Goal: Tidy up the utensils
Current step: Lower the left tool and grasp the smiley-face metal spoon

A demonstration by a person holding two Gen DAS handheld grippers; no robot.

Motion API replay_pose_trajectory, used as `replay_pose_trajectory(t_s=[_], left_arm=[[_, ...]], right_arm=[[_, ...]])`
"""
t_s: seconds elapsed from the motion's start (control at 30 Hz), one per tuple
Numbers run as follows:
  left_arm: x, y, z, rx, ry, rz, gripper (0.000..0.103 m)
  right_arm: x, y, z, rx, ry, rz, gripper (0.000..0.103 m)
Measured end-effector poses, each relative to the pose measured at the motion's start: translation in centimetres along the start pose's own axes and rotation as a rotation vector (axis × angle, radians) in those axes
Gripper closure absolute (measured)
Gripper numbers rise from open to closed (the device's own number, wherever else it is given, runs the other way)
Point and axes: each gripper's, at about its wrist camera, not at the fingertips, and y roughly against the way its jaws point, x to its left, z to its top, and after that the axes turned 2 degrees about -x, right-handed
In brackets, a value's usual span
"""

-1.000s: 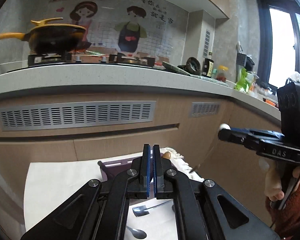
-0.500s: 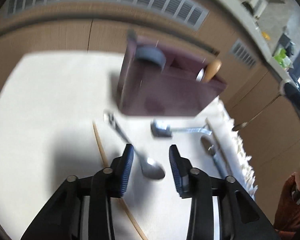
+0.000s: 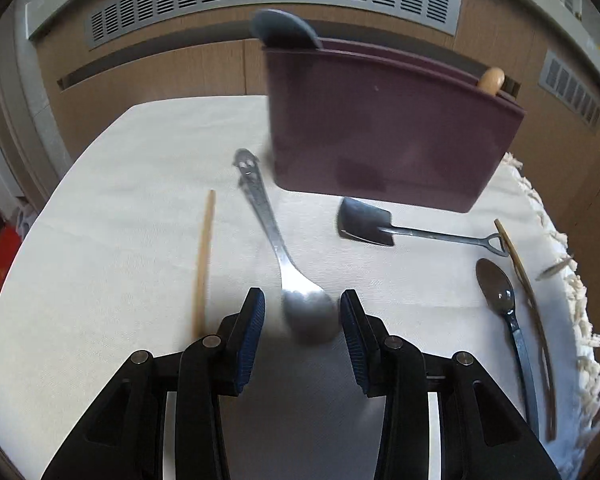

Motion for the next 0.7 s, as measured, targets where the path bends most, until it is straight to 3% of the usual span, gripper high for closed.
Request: replay_pose_trajectory(t_s=[0.07,0.27,0.4,0.5,0.6,0.7], left_arm=[[-0.1,0.0,0.0,0.002,0.019,0.010,0.062],[-0.7,-0.1,0.4,0.023,0.051,-0.052,0.062],[-1.7,-0.1,-0.1,0.002,-0.012,-0.007,0.062],[-1.2,0.1,-0.3,-0.003,-0.050,-0.040,0.062],[0.9,0.2,-0.3,-0.006,-0.018,-0.101,0.070],[2.1,0.3,-0.3,-0.012,-0.013,-0.088,0.074]], right_arm=[[-0.2,0.1,-0.4,-0.001,0.006,0.002,0.083],[-0.7,0.3,-1.2,-0.017,0.007,-0.008,0.083],[-1.2,-0.1,-1.5,-0.016,-0.012,-0.002,0.083],[-1.4,-0.1,-1.8,-0.027,-0.012,-0.022,0.083],[-1.8,0.1,-1.9,-0.036,-0.033,-0.030,0.083],[-2.1,0.5,-2.0,-0.045,-0.053,-0.031,0.083]])
